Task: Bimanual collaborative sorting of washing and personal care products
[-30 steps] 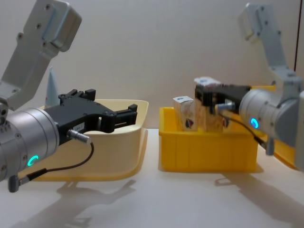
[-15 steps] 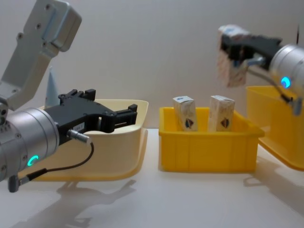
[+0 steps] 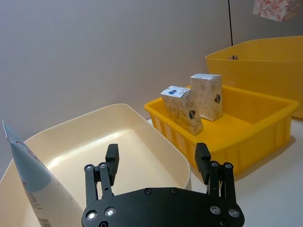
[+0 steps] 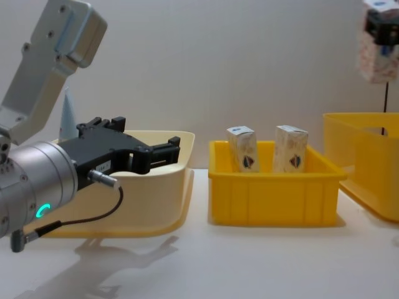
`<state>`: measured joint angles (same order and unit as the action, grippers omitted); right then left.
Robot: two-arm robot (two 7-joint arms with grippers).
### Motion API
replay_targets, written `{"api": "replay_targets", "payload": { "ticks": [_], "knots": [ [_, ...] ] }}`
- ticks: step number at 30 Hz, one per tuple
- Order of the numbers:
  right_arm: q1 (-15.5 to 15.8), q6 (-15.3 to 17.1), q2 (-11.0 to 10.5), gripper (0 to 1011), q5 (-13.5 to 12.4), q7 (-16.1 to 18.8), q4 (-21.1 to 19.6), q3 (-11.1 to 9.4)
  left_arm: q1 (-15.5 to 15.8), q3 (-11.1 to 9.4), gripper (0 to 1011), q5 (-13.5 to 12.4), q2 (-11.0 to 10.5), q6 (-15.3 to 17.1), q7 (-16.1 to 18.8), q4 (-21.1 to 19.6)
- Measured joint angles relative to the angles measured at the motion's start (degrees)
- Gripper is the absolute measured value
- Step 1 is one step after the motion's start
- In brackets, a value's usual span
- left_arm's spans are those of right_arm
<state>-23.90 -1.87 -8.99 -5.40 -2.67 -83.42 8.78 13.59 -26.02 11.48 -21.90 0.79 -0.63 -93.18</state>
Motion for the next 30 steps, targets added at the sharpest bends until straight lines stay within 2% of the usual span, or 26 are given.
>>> {"api": "replay_targets", "payload": {
  "ticks": [6,12,21,30],
  "knots": [
    [1.6,3.5,-0.7,455,0.1,-1.1,-2.4,-1.8,0.0,0.0,1003,0.0,0.0,0.0,0.0,0.0],
    [3.2,8.5,-1.2,457,0.0,-1.5,-4.3,-3.3,0.0,0.0,1003,0.0,0.0,0.0,0.0,0.0],
    [3.6,14.8,-0.9,457,-0.6,-1.2,-4.7,-3.8,0.0,0.0,1003,0.0,0.0,0.0,0.0,0.0],
    [3.0,18.4,-0.2,455,-0.7,-0.9,-3.2,-3.6,0.0,0.0,1003,0.0,0.0,0.0,0.0,0.0]
  ]
}}
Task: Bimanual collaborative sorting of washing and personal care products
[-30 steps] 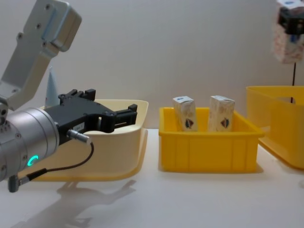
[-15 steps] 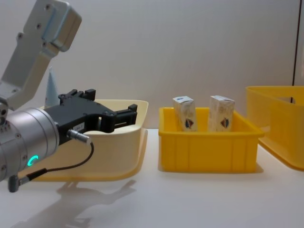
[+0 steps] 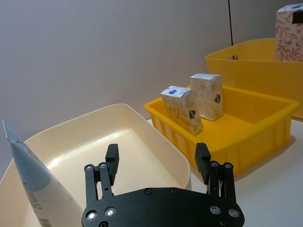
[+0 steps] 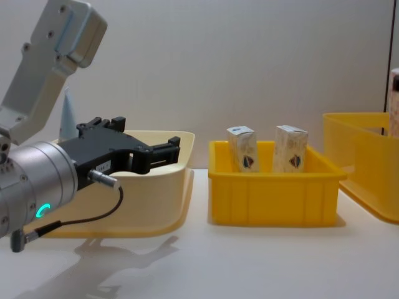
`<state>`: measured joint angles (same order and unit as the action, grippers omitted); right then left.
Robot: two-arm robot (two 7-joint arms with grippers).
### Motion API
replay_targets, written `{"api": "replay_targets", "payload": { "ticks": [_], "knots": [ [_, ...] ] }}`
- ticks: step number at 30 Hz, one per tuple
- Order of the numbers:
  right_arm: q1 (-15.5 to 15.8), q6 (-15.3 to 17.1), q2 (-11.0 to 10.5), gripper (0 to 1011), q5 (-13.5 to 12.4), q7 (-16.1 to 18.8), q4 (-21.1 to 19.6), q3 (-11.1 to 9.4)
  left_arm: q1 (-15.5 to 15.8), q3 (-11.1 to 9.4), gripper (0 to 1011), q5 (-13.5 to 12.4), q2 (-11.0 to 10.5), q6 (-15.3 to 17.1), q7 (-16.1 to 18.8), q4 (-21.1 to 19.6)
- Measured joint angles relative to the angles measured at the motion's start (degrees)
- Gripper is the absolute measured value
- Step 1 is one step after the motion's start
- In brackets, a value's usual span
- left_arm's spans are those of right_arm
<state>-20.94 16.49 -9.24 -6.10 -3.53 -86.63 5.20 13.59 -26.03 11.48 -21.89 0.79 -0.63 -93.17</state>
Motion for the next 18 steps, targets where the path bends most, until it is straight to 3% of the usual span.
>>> {"api": "replay_targets", "payload": {
  "ticks": [6,18],
  "knots": [
    [-0.3,1.4,0.3,483,0.1,0.1,0.7,0.2,0.0,0.0,1003,0.0,0.0,0.0,0.0,0.0],
    [-0.6,2.8,0.6,843,0.2,0.2,1.4,0.3,0.0,0.0,1003,0.0,0.0,0.0,0.0,0.0]
  ]
}}
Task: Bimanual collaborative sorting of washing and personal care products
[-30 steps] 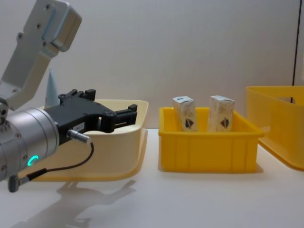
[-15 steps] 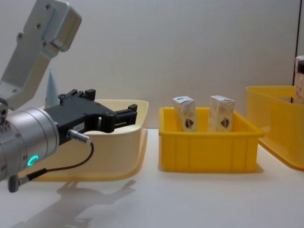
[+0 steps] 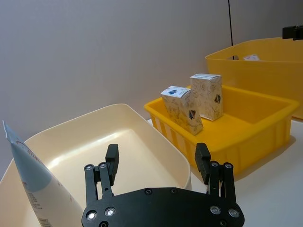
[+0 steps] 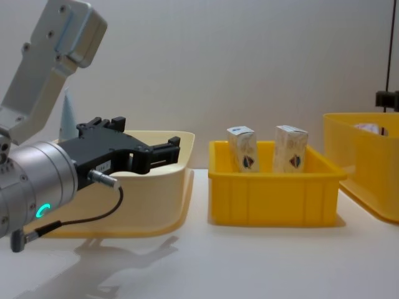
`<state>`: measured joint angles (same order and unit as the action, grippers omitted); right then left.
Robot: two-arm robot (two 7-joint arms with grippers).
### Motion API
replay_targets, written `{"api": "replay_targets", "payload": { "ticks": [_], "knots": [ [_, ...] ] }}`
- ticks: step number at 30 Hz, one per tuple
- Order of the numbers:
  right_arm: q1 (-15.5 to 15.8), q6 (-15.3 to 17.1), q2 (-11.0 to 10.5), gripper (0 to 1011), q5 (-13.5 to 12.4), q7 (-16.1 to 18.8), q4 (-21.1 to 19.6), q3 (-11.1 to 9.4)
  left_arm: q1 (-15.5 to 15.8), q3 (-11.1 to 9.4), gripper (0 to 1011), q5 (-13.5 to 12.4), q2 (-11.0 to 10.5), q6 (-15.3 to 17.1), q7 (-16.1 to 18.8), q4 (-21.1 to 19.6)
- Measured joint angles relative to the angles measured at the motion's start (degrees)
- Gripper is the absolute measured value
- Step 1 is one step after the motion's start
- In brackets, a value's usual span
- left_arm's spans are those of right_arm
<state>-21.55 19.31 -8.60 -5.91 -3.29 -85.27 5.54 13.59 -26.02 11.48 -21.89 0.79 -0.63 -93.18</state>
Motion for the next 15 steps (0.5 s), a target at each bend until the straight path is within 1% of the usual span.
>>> {"api": "replay_targets", "payload": {
  "ticks": [1,2,3,6,7,10,15],
  "knots": [
    [0.0,0.1,0.0,870,0.0,0.0,0.0,0.0,0.0,0.0,1003,0.0,0.0,0.0,0.0,0.0],
    [0.0,0.2,0.0,870,0.0,0.0,0.1,0.0,0.0,0.0,1003,0.0,0.0,0.0,0.0,0.0],
    [-0.1,0.2,0.0,919,0.0,0.0,0.1,0.0,0.0,0.0,1003,0.0,0.0,0.0,0.0,0.0],
    [-0.1,0.3,0.1,968,0.0,0.1,0.1,0.0,0.0,0.0,1003,0.0,0.0,0.0,0.0,0.0],
    [-0.1,0.3,0.1,1001,0.0,0.1,0.1,0.0,0.0,0.0,1003,0.0,0.0,0.0,0.0,0.0],
    [0.0,0.1,0.1,1001,0.1,0.2,0.1,-0.1,0.0,0.0,1003,0.0,0.0,0.0,0.0,0.0],
    [0.4,-2.3,0.2,1001,0.1,0.7,-0.5,-0.4,0.0,0.0,1003,0.0,0.0,0.0,0.0,0.0]
  ]
}}
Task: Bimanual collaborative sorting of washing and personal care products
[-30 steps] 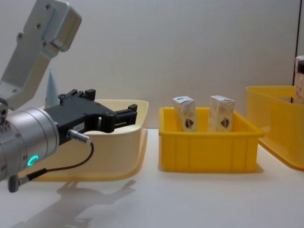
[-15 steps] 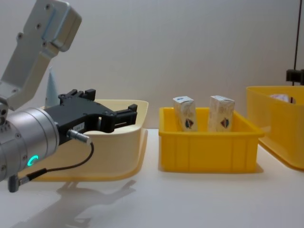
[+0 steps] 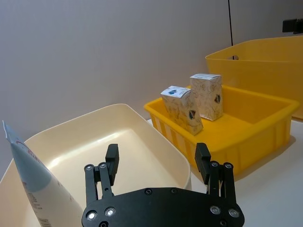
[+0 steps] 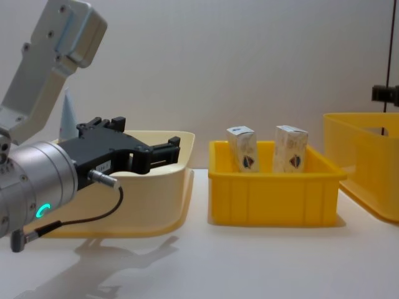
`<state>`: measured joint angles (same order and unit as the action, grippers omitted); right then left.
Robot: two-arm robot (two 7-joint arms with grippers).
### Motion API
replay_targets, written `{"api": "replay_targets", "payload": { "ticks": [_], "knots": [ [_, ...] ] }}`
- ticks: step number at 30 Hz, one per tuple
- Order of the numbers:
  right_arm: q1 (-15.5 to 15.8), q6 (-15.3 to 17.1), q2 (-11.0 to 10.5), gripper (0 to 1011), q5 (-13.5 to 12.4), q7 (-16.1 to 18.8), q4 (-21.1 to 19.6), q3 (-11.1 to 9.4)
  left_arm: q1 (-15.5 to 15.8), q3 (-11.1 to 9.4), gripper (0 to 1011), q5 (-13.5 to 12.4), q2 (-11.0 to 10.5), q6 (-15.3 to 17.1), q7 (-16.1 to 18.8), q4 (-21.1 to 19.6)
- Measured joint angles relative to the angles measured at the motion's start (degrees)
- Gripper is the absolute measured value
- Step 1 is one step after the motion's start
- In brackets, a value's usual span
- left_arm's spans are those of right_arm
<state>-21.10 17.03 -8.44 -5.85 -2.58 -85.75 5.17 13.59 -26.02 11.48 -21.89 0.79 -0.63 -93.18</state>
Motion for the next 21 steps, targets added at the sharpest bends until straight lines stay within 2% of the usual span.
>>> {"api": "replay_targets", "payload": {
  "ticks": [9,12,21],
  "knots": [
    [1.0,-4.9,0.0,1001,-0.2,1.1,-1.4,-0.7,0.0,0.0,1003,0.0,0.0,0.0,0.0,0.0],
    [1.5,-7.5,0.0,1001,-0.5,1.8,-2.1,-1.1,0.0,0.0,1002,0.0,0.0,0.0,0.0,0.0],
    [2.1,-8.3,-0.3,1001,-0.9,2.2,-2.7,-1.0,0.0,0.0,1003,0.0,0.0,0.0,0.0,0.0]
  ]
}}
